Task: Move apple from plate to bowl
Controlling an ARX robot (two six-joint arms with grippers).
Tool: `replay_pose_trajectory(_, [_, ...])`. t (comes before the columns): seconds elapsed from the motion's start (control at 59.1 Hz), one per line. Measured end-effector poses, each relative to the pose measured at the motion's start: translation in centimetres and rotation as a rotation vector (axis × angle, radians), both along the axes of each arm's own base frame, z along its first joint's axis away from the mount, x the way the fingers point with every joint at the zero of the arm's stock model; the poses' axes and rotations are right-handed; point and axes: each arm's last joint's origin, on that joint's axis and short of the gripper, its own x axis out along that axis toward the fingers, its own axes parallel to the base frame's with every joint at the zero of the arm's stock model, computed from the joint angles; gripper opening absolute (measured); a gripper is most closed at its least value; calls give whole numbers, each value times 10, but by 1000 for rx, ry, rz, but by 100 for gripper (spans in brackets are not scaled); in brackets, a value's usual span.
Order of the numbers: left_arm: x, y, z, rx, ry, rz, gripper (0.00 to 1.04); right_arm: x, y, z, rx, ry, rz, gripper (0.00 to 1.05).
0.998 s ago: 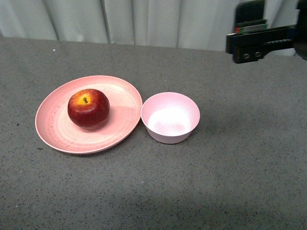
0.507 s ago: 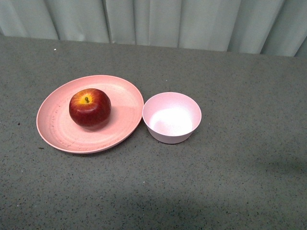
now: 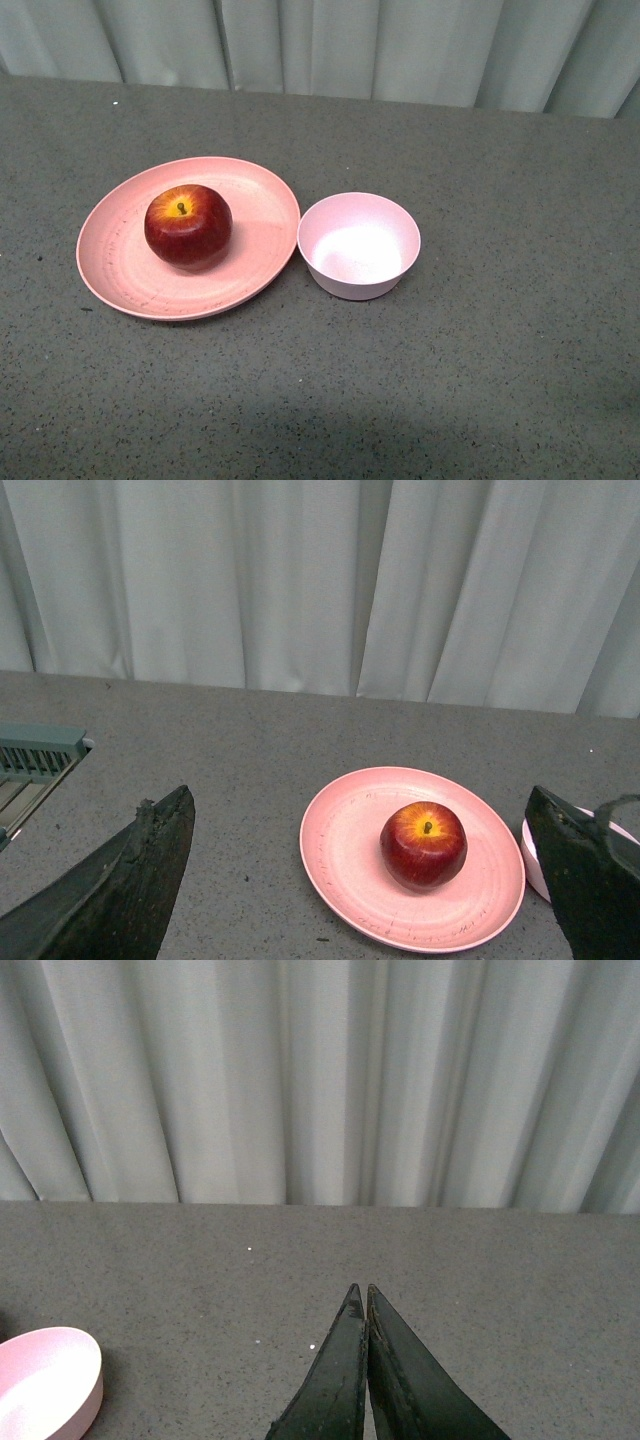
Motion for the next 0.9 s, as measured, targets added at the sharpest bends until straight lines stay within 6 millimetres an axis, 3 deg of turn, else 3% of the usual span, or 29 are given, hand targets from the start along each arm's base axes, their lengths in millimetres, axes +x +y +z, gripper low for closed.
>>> replay_pose_trajectory(0.896, [0, 0, 0, 0, 0, 0, 98, -34, 0, 7, 0, -25, 6, 1])
